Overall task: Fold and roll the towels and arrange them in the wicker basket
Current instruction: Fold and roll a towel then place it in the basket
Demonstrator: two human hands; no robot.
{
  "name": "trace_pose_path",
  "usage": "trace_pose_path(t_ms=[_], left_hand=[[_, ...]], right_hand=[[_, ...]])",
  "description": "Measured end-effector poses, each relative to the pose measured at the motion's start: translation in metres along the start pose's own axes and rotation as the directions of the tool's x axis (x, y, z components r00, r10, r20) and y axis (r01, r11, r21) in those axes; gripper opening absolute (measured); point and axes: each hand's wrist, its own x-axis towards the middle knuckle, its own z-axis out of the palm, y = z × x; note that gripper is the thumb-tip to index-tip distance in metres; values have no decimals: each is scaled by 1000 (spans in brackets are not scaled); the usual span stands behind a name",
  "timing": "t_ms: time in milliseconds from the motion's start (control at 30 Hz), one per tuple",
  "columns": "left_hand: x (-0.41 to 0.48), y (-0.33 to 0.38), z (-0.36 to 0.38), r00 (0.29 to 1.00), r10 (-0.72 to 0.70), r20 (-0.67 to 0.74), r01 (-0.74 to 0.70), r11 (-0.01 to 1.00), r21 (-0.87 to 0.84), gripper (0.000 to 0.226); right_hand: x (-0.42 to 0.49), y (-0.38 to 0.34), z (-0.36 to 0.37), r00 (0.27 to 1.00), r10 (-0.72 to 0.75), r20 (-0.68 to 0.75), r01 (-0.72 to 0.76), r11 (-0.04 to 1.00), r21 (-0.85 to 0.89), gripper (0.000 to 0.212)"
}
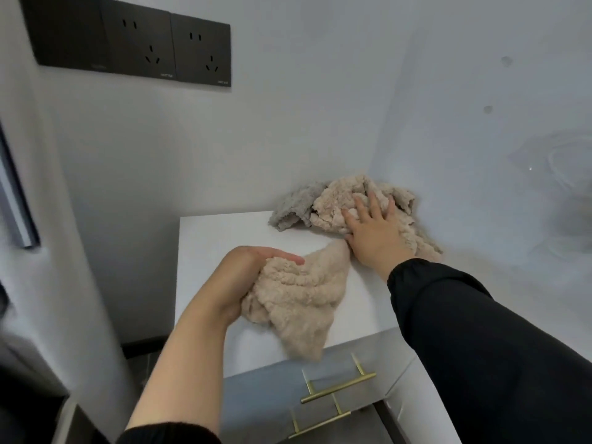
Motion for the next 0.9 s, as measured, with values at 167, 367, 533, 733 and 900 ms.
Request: trace_pose_path(t_ms=[167, 367, 533, 733, 900], left_hand=[[-4, 0, -5, 994, 33, -107, -23, 995, 94, 43], [-7, 1, 7, 998, 2, -67, -24, 947, -319, 44], [-14, 3, 23, 994, 72, 79, -11, 802, -597, 56], [-29, 4, 27, 892, 357, 276, 40, 545, -837, 60], [-24, 1, 35, 936, 322, 139, -40, 492, -870, 62]], right_hand=[[-52, -29, -24, 933, 331, -141, -121, 656, 745, 46], [-135, -40, -58, 917, 354, 184, -146, -131, 981, 29], [-169, -30, -75, 995, 10, 99, -98, -90, 991, 37], [-176, -42, -66, 984, -162, 75, -77, -8, 997, 70], [-159, -34, -55, 972, 218, 88, -62, -124, 990, 18]])
